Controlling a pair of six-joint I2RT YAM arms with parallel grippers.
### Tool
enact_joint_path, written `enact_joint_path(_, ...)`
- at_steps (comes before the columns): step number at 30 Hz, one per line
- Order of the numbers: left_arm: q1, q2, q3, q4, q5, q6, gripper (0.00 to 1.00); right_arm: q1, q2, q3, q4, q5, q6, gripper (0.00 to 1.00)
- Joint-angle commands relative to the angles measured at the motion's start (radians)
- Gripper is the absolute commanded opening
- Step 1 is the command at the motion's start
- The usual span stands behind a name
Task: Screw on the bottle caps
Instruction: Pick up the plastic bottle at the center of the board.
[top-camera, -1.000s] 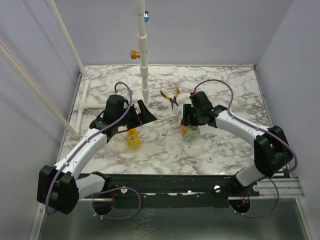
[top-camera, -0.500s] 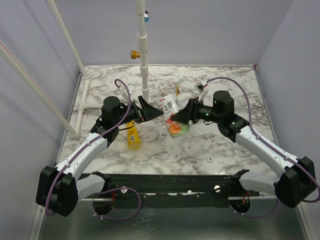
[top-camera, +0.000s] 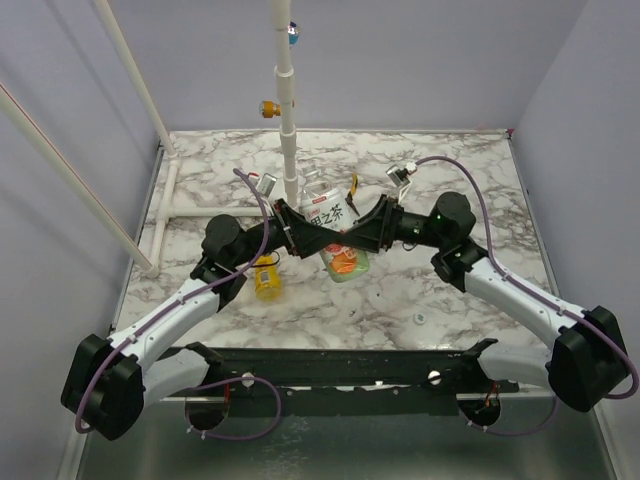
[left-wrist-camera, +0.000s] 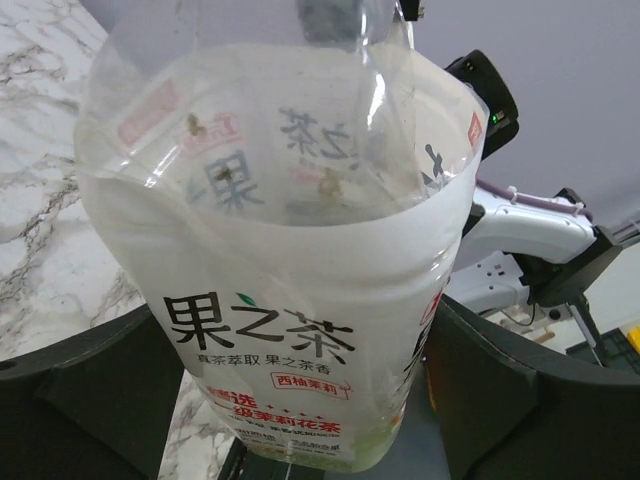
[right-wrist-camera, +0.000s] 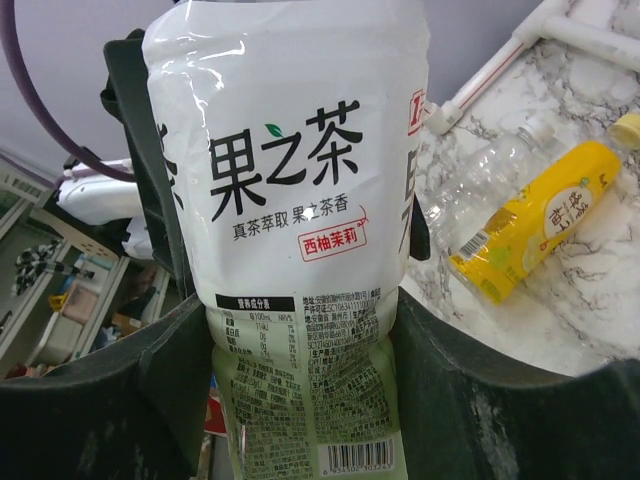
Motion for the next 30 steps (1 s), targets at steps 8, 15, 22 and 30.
enact_joint_path(8,-0.037,0.028,0.007,0.188,-0.101,-0.063,0.71,0.045,-0.006,-0.055,0.079,0.02,0.001,0.48)
enact_joint_path(15,-0.04,0.039,-0.004,0.241,-0.17,-0.069,0.5,0.056,-0.021,-0.046,-0.048,0.058,-0.059,0.63)
enact_joint_path(22,-0.04,0.037,0.011,0.125,-0.131,0.047,0.15,0.056,-0.119,0.016,-0.418,0.354,-0.145,0.95)
enact_joint_path(30,-0.041,-0.04,0.051,-0.281,-0.175,0.34,0.08,0.056,-0.253,0.086,-1.154,0.959,0.034,0.96)
